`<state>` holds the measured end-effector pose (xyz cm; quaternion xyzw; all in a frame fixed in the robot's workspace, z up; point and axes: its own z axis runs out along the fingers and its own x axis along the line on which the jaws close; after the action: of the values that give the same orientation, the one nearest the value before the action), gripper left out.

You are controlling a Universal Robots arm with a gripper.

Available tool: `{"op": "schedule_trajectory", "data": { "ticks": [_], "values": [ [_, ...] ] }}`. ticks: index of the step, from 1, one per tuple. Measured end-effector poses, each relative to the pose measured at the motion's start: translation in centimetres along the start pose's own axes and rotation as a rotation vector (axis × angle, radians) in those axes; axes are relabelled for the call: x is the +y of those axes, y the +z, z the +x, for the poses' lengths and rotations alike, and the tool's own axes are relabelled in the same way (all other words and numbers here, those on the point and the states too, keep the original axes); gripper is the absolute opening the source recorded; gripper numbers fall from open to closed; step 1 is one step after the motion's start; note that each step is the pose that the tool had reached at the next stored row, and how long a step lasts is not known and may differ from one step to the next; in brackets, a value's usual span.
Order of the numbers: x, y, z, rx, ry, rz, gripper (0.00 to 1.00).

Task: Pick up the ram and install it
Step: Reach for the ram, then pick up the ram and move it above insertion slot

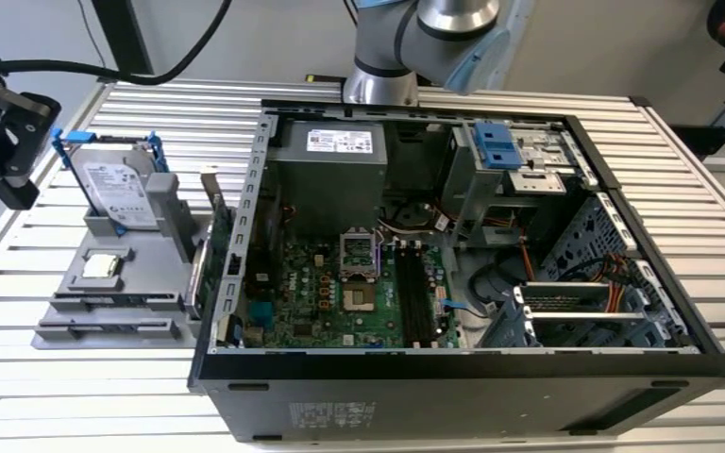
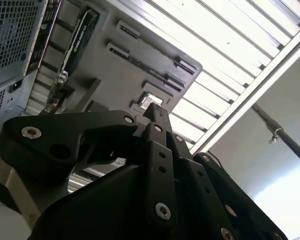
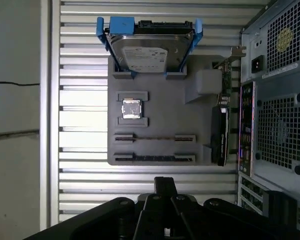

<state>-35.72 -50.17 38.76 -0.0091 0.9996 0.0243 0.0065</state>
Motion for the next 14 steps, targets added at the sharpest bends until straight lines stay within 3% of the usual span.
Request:
{"op": "schedule_trajectory", "data": {
  "ticks": [14],
  "values": [
    [0.0, 0.01, 0.03, 0.0098, -0.22, -0.003, 0.0]
  ]
}}
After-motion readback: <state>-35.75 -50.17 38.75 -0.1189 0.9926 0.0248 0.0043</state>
